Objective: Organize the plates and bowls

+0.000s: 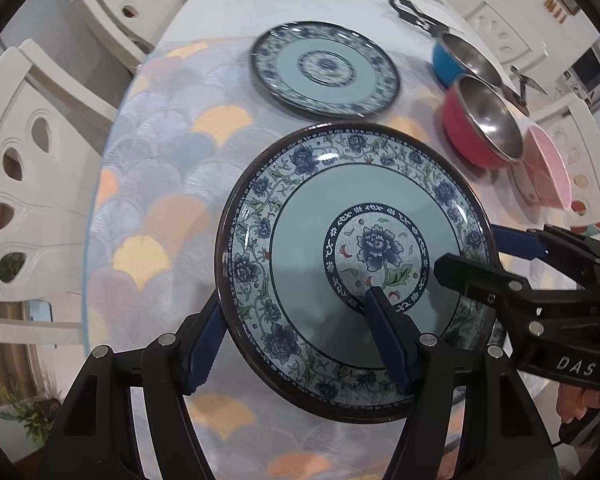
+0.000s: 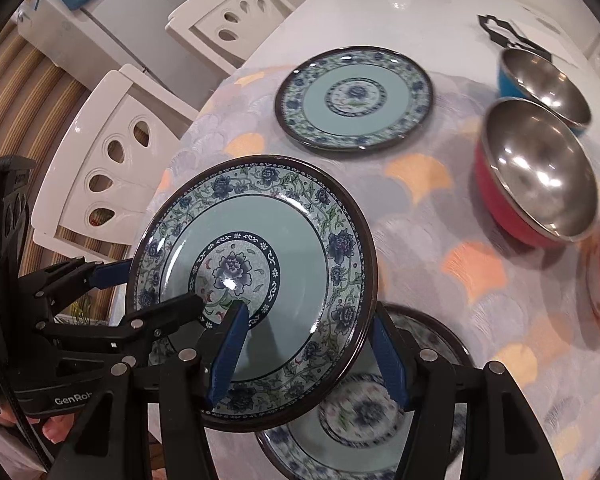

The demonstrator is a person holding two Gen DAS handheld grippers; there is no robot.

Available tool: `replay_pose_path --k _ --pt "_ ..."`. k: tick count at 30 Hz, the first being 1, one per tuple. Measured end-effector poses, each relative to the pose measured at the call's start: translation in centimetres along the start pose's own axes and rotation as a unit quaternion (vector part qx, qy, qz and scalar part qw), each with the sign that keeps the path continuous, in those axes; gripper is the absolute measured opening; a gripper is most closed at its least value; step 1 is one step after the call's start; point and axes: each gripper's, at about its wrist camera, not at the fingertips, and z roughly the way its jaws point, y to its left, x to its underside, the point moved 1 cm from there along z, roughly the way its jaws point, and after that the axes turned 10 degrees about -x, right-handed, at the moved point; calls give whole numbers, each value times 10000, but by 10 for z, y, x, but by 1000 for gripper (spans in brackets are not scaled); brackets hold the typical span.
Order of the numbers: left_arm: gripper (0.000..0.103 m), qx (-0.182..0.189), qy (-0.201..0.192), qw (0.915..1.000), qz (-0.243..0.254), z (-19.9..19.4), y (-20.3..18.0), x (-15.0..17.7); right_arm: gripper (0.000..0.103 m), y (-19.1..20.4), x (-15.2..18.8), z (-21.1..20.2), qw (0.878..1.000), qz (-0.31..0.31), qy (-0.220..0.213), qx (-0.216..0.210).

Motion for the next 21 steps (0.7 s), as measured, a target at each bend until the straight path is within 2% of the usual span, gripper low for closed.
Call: replay_pose_path --k 12,21 --pt "65 73 232 9988 421 -2 -53 23 60 -32 27 -37 9996 196 -198 34" --pt "65 53 239 9981 572 -6 -71 27 60 -43 43 -48 9995 260 -190 46"
